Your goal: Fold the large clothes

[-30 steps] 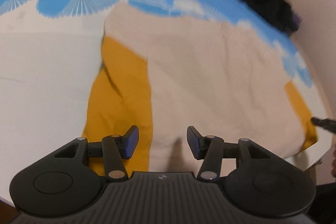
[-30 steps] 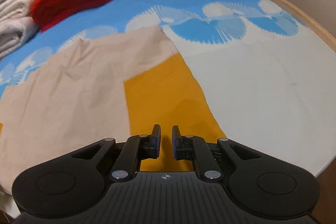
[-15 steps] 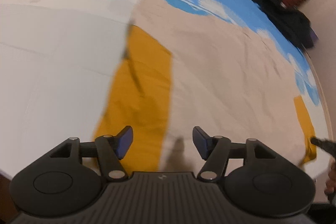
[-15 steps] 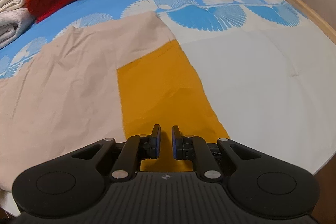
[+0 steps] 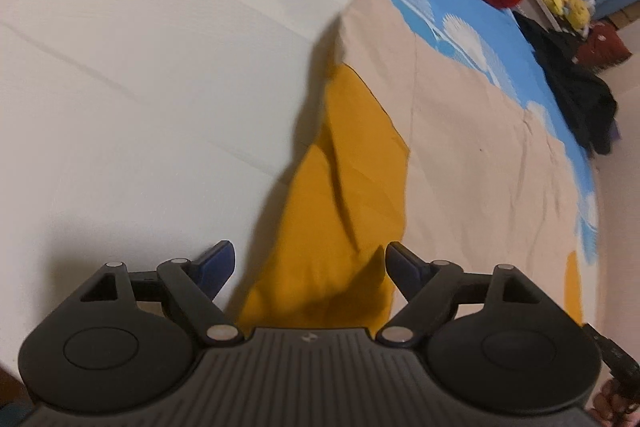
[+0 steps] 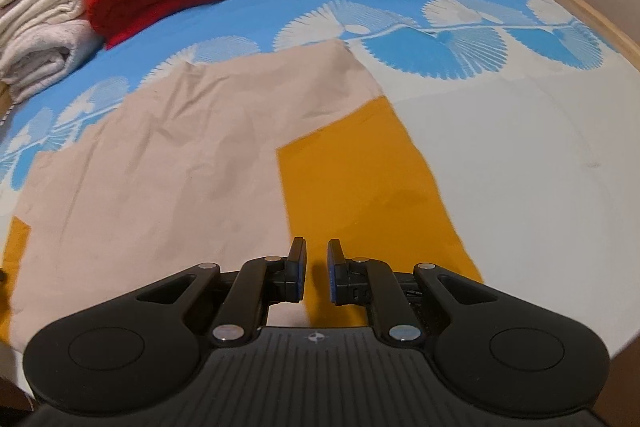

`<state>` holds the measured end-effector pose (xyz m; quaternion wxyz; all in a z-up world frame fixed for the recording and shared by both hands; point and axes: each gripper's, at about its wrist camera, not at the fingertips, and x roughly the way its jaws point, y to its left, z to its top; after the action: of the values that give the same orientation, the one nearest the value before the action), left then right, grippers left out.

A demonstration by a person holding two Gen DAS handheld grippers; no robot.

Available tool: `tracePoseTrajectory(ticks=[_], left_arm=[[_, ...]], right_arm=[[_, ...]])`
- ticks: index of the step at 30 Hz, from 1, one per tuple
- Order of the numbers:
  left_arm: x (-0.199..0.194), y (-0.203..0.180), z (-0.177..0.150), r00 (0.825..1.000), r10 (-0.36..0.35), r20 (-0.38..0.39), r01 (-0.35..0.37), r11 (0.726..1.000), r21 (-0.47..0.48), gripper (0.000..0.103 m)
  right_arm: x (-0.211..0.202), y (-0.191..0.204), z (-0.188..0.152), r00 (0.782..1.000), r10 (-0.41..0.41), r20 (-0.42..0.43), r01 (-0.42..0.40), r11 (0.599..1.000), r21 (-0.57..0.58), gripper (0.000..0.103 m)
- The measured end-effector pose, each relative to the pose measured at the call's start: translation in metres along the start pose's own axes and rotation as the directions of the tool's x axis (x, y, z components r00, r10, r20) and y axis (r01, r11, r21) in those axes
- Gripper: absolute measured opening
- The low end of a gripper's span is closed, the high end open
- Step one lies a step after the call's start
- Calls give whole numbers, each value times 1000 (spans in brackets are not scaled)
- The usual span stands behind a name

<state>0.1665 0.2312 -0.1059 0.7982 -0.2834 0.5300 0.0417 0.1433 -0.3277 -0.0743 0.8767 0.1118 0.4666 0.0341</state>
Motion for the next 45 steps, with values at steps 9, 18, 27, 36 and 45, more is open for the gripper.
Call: tracePoseTrajectory(ticks=[9, 18, 27, 36, 45], left_arm=[[51, -9, 26, 985, -162, -57, 164, 985, 45, 86], [80, -34, 41, 971, -235, -46, 240, 960, 148, 37], [19, -39, 56, 973, -230, 37, 217, 953, 210, 8], [-65, -11, 64, 987, -55, 153, 6, 953, 302, 7], [-63, -69, 63, 981, -162, 110, 115, 931, 346, 8]], right_arm=[[2, 40, 7, 990, 141, 5, -140, 986, -95, 11], [10, 95, 11, 966, 258, -24, -258, 946, -196, 11], [32, 170, 14, 942, 328, -75, -336, 901, -275, 11], [76, 244, -5, 911, 342, -231, -404, 852, -332, 12], [69, 230, 11, 937, 293, -192, -339, 895, -290, 13]])
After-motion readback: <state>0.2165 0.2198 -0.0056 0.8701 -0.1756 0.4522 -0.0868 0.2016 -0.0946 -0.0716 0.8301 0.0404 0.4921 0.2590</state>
